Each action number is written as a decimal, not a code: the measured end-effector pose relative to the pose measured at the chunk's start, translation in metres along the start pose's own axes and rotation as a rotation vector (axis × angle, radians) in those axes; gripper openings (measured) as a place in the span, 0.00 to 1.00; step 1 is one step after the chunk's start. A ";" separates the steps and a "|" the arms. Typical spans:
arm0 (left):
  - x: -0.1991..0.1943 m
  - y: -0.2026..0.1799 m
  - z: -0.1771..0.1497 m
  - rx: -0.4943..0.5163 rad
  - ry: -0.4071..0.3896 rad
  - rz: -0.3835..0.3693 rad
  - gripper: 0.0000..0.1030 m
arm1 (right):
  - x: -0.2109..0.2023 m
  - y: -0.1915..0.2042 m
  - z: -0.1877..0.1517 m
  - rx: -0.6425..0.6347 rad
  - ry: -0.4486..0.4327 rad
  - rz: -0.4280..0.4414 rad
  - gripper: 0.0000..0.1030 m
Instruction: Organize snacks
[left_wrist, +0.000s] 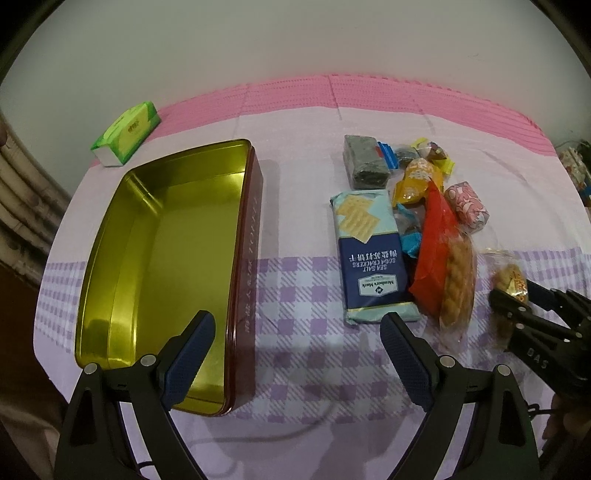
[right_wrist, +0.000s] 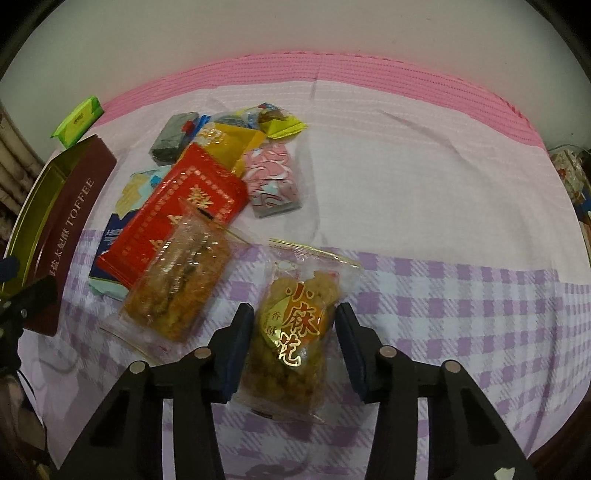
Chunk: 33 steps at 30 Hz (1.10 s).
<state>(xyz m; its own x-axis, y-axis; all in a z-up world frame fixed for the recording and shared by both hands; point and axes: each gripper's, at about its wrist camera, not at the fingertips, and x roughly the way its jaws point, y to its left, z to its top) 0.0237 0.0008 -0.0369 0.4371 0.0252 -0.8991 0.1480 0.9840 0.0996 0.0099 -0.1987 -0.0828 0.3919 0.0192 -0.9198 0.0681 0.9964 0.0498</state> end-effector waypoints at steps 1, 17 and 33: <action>0.000 0.000 0.002 0.003 0.003 0.001 0.88 | 0.000 -0.004 0.000 0.007 -0.002 -0.003 0.42; 0.037 -0.015 0.057 0.015 0.144 -0.047 0.67 | -0.002 -0.035 -0.002 0.077 -0.026 -0.012 0.39; 0.067 -0.030 0.075 0.004 0.217 -0.097 0.66 | -0.003 -0.049 0.002 0.113 -0.032 -0.026 0.39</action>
<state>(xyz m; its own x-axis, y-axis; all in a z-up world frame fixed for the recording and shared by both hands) 0.1151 -0.0403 -0.0685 0.2199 -0.0313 -0.9750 0.1841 0.9829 0.0099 0.0077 -0.2473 -0.0818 0.4181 -0.0105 -0.9084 0.1809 0.9809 0.0719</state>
